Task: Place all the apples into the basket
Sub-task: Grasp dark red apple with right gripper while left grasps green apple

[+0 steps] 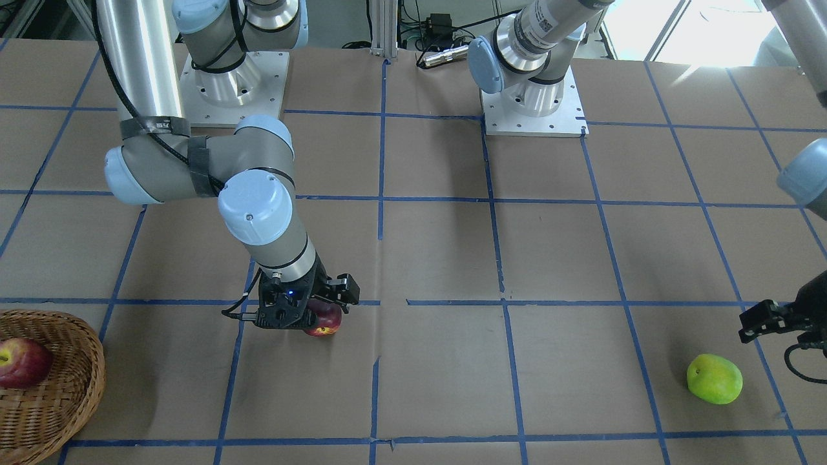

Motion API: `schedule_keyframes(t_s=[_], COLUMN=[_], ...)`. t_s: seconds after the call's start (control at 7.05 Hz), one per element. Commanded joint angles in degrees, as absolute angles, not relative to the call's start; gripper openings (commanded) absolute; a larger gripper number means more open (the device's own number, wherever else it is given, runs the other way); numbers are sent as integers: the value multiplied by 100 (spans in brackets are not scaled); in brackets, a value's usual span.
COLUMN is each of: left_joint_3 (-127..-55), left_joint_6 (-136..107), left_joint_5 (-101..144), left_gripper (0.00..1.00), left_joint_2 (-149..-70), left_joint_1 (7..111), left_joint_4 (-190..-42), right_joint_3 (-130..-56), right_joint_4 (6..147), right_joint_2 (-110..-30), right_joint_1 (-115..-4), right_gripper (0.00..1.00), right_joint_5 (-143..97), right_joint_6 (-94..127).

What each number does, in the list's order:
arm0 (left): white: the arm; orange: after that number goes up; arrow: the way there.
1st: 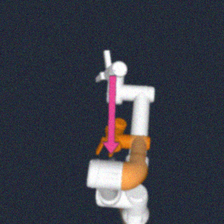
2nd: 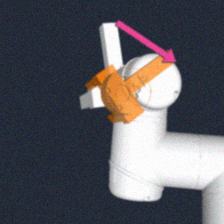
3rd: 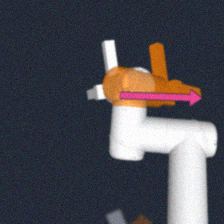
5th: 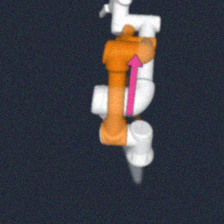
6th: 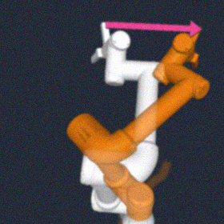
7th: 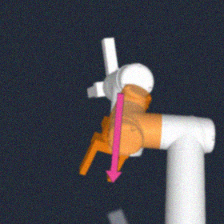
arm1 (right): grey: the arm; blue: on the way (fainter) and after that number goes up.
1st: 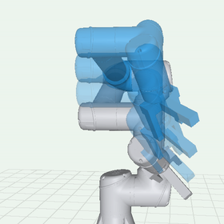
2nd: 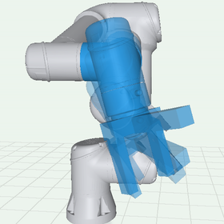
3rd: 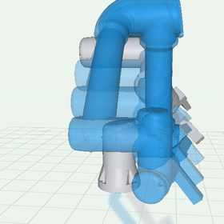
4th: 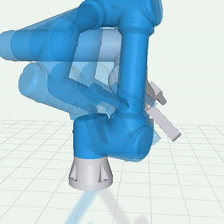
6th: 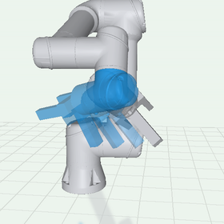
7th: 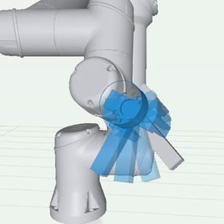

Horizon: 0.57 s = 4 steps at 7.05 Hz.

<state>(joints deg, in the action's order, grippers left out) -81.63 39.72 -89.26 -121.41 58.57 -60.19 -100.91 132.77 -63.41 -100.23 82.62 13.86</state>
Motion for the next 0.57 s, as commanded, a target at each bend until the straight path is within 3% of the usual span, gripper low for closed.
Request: schedule_keyframes(t_s=[0.0, 0.14, 0.43], left_joint_3=[-7981, -8015, -7963], left_joint_6=[4279, 4393, 5040], left_joint_5=[-8886, -8520, -8473], left_gripper=[100, 99, 98], left_joint_2=[-12559, -12586, -12691], left_joint_1=[5880, 5958, 6152], left_joint_4=[-5906, -5941, -5898], right_joint_3=[-10563, -10538, -10154], right_joint_4=[14146, 14333, 14248], right_joint_2=[-6319, -6319, -6468], right_joint_1=[-10028, -10020, -9793], right_gripper=[89, 49, 27], right_joint_5=[8235, 8253, 8296], right_joint_6=[1371, 1354, 1153])
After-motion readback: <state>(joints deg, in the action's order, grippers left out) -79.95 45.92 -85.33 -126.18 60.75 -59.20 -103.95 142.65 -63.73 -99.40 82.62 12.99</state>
